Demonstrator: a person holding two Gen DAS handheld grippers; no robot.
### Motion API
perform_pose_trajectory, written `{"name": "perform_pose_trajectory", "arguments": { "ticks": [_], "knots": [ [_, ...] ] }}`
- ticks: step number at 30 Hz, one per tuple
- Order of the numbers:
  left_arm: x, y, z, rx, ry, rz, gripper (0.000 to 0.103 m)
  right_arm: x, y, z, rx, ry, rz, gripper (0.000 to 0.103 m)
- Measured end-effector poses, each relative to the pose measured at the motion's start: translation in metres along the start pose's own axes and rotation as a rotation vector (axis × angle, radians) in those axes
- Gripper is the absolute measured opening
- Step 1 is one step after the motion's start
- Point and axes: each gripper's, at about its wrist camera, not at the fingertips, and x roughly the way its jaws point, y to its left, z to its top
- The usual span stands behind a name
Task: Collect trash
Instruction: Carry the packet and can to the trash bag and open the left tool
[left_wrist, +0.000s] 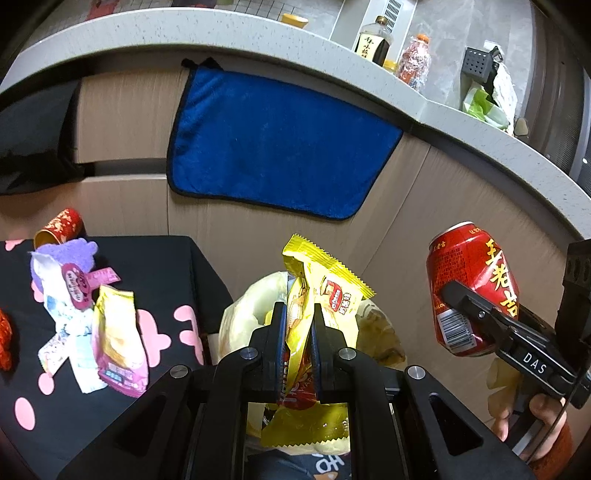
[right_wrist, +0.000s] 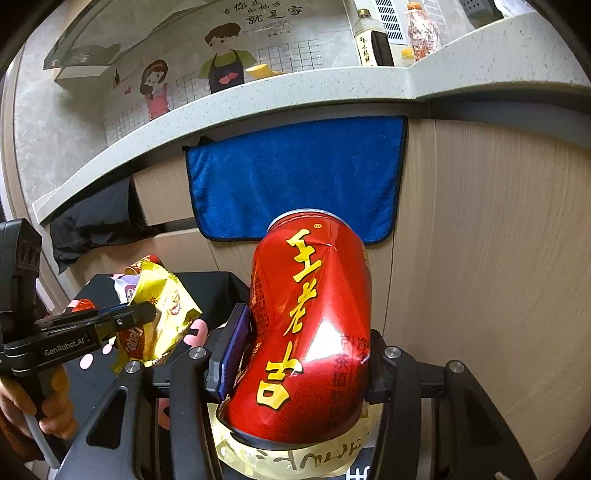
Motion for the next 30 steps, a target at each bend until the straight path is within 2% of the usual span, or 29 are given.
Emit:
{"name": "perform_pose_trajectory", "arguments": {
  "ticks": [14, 16, 18, 20, 25, 30],
  "knots": [
    [0.032, -0.002, -0.001, -0.009, 0.03, -0.023, 0.012, 0.025, -0.012, -0.004, 0.013, 0.037, -0.002, 0.047],
    [0.038, 0.001, -0.001, -0.03, 0.036, -0.046, 0.016, 0.029, -0.013, -0.004, 0.014, 0.044, -0.001, 0.047],
    [0.044, 0.005, -0.001, -0.038, 0.034, -0.059, 0.032, 0.031, -0.013, -0.005, 0.017, 0.049, -0.003, 0.047],
    [0.047, 0.009, 0.0, -0.05, 0.019, -0.062, 0.041, 0.033, -0.014, -0.007, 0.021, 0.053, -0.003, 0.047],
    [0.044, 0.028, 0.002, -0.111, 0.015, -0.037, 0.041, 0.039, -0.016, -0.011, 0.033, 0.065, -0.002, 0.047],
    [0.02, 0.052, -0.004, -0.18, 0.001, -0.007, 0.041, 0.057, -0.006, -0.012, 0.036, 0.08, 0.031, 0.047]
  ]
}}
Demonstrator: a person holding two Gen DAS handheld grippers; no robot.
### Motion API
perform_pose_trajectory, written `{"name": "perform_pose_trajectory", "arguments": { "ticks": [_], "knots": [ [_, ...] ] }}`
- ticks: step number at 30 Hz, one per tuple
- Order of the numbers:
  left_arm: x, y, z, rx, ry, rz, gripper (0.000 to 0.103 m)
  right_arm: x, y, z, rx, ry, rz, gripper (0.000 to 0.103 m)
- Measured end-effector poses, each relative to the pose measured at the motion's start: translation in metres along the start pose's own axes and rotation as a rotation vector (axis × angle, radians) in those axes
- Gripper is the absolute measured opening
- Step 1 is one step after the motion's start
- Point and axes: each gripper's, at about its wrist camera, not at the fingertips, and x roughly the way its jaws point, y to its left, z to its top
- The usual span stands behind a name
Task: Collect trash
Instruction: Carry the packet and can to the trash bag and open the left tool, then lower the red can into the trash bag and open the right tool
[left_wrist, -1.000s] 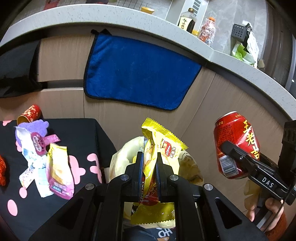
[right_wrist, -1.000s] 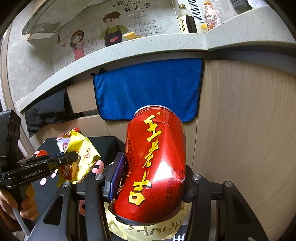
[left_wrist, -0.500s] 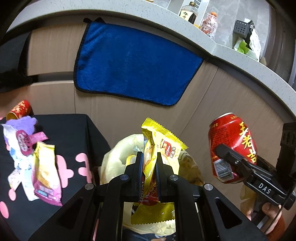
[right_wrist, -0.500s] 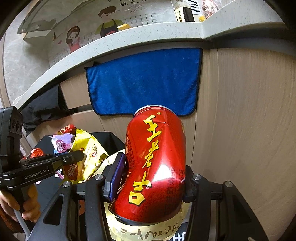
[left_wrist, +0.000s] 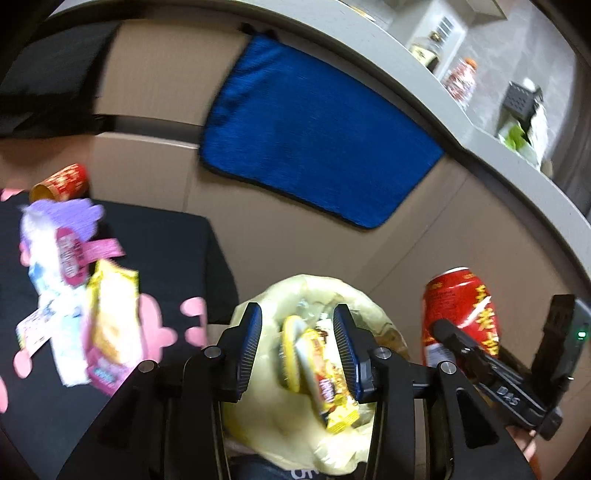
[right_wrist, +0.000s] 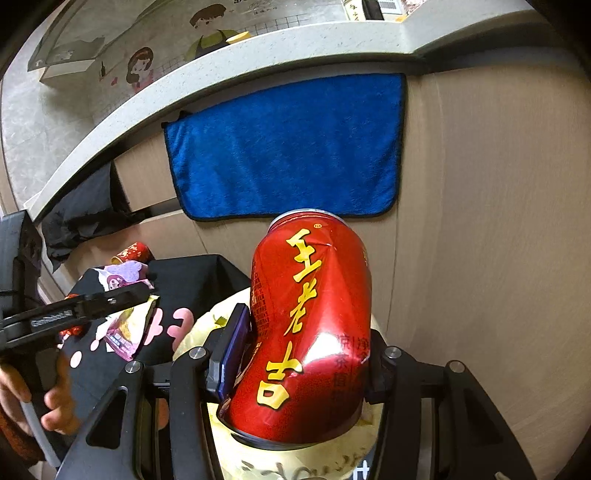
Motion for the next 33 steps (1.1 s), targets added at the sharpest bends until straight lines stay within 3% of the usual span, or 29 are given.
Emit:
{"name": "perform_pose_trajectory", "arguments": {
  "ticks": [8, 17, 20, 23, 25, 33],
  "knots": [
    [-0.038, 0.04, -0.015, -0.047, -0.009, 0.064, 0.041, 0.062, 0.061, -0.024, -0.114, 0.122, 0.092, 0.047],
    [-0.072, 0.084, -0.027, -0.104, -0.056, 0.1, 0.041, 0.116, 0.05, -0.043, -0.092, 0.306, -0.064, 0.047],
    [-0.074, 0.096, -0.032, -0.128, -0.055, 0.109, 0.042, 0.12, 0.048, -0.043, -0.084, 0.336, -0.058, 0.049],
    [-0.079, 0.105, -0.038, -0.138, -0.057, 0.119, 0.042, 0.113, 0.053, -0.038, -0.091, 0.317, -0.008, 0.055],
    [-0.083, 0.112, -0.042, -0.139, -0.058, 0.128, 0.042, 0.099, 0.058, -0.036, -0.117, 0.281, -0.01, 0.07],
    [-0.107, 0.147, -0.055, -0.182, -0.09, 0.197, 0.044, 0.052, 0.071, -0.022, -0.177, 0.145, -0.076, 0.072]
  ]
}}
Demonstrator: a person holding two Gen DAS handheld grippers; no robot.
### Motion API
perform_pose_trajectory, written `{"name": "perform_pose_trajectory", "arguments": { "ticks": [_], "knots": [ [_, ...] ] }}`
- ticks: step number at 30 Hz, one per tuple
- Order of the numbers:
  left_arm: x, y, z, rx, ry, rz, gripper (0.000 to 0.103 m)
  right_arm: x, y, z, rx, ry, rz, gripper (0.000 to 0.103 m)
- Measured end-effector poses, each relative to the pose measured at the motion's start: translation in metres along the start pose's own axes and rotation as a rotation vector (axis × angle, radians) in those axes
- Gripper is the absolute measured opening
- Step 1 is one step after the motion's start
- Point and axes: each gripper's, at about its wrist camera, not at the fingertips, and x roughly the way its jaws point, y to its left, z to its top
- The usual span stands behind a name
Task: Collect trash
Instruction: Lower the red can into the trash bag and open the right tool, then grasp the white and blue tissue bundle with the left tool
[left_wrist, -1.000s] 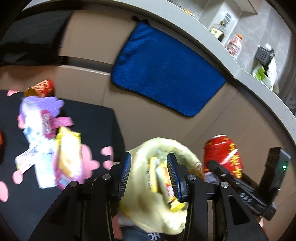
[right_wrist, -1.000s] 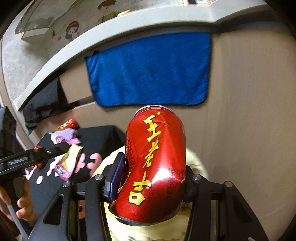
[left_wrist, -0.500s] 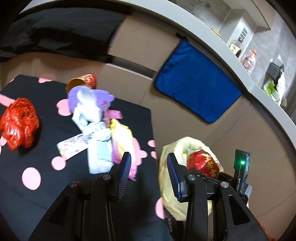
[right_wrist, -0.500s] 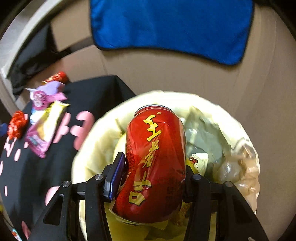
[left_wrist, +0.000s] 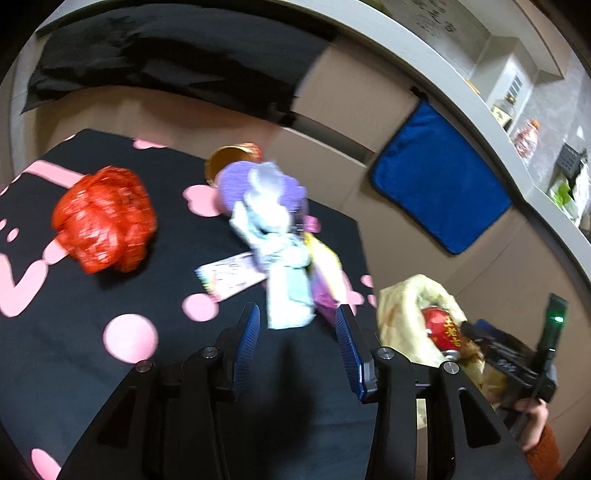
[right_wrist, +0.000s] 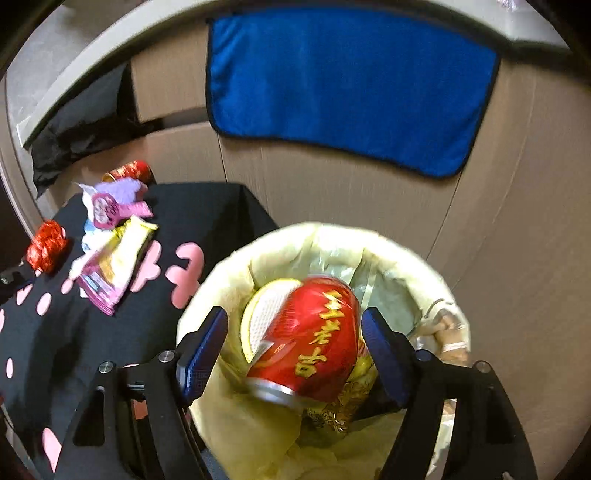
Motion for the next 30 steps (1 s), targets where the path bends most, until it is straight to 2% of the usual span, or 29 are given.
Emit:
{"name": "perform_pose_trajectory", "arguments": {
  "ticks": [5, 9, 16, 20, 22, 26, 30],
  "knots": [
    [-0.001, 0.02, 0.001, -0.037, -0.008, 0.018, 0.045, -0.025, 0.019, 0.008, -0.031, -0.094, 0.022, 0.072],
    [0.006, 0.02, 0.009, -0.016, -0.013, 0.017, 0.045, -0.027, 0.042, 0.015, -0.055, -0.116, 0.075, 0.072],
    [0.053, 0.015, 0.035, -0.042, 0.006, 0.022, 0.045, -0.021, 0.059, 0.016, -0.03, -0.116, 0.14, 0.072],
    [0.094, 0.014, 0.044, -0.04, 0.058, 0.079, 0.045, -0.02, 0.062, 0.014, -0.041, -0.109, 0.145, 0.072],
    [0.109, 0.016, 0.046, -0.069, 0.078, 0.063, 0.045, -0.019, 0.062, 0.013, -0.048, -0.106, 0.143, 0.072],
    [0.116, 0.011, 0.052, -0.094, 0.06, 0.06, 0.045, -0.014, 0.059, 0.011, -0.049, -0.091, 0.137, 0.072],
    [0.125, 0.006, 0.058, -0.13, 0.095, 0.042, 0.045, -0.001, 0.061, 0.008, -0.033, -0.052, 0.166, 0.072]
  ]
}}
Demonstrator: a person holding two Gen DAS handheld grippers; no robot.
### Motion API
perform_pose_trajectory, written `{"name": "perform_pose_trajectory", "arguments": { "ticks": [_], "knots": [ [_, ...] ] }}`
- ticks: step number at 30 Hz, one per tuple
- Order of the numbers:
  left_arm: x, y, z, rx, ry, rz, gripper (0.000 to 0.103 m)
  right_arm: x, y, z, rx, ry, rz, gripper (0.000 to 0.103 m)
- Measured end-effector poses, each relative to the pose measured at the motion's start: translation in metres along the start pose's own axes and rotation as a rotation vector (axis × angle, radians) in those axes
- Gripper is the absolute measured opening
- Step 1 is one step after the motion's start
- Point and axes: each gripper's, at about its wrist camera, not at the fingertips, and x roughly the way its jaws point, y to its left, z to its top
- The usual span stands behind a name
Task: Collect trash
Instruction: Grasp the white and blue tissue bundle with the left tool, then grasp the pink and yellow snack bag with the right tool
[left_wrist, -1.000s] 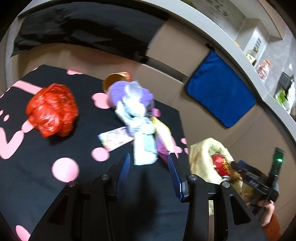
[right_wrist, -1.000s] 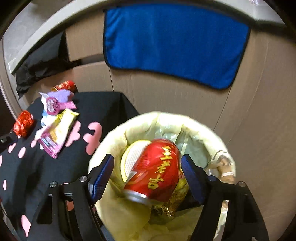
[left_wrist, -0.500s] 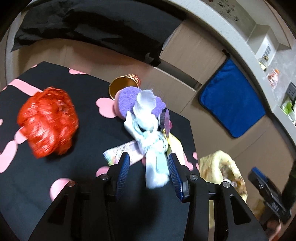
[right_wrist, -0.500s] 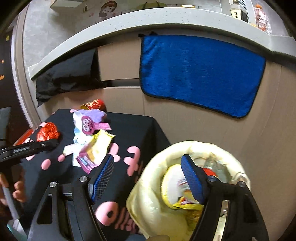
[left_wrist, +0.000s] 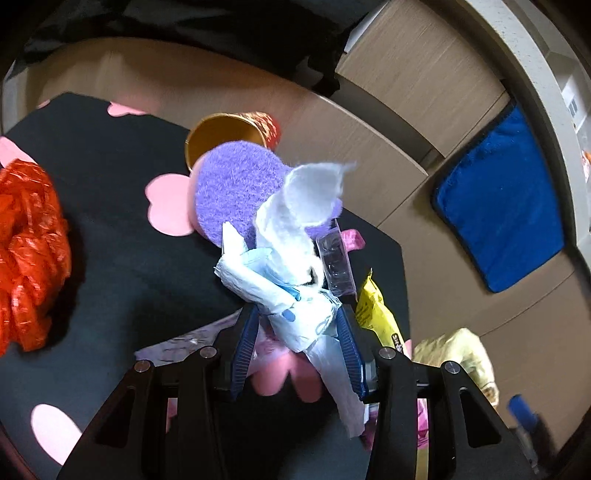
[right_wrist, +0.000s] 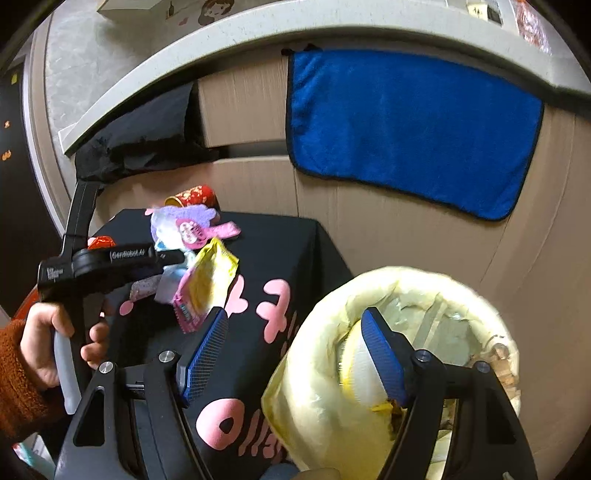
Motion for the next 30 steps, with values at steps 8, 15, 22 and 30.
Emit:
{"name": "perform_pose_trajectory", "arguments": {
  "ticks": [8, 15, 22, 30],
  "knots": [
    [-0.011, 0.001, -0.007, 0.057, 0.031, 0.006, 0.036, 0.011, 0.02, -0.003, -0.028, 0.023, 0.028, 0.072],
    [-0.071, 0.045, -0.03, 0.063, 0.025, 0.017, 0.034, 0.022, 0.039, -0.002, -0.056, 0.04, 0.095, 0.072],
    [-0.133, 0.085, -0.052, 0.096, -0.002, 0.046, 0.034, 0.058, 0.063, 0.005, -0.015, 0.09, 0.175, 0.072],
    [-0.148, 0.12, -0.069, 0.061, -0.008, 0.101, 0.034, 0.109, 0.078, 0.016, 0.104, 0.156, 0.181, 0.072]
  ]
}}
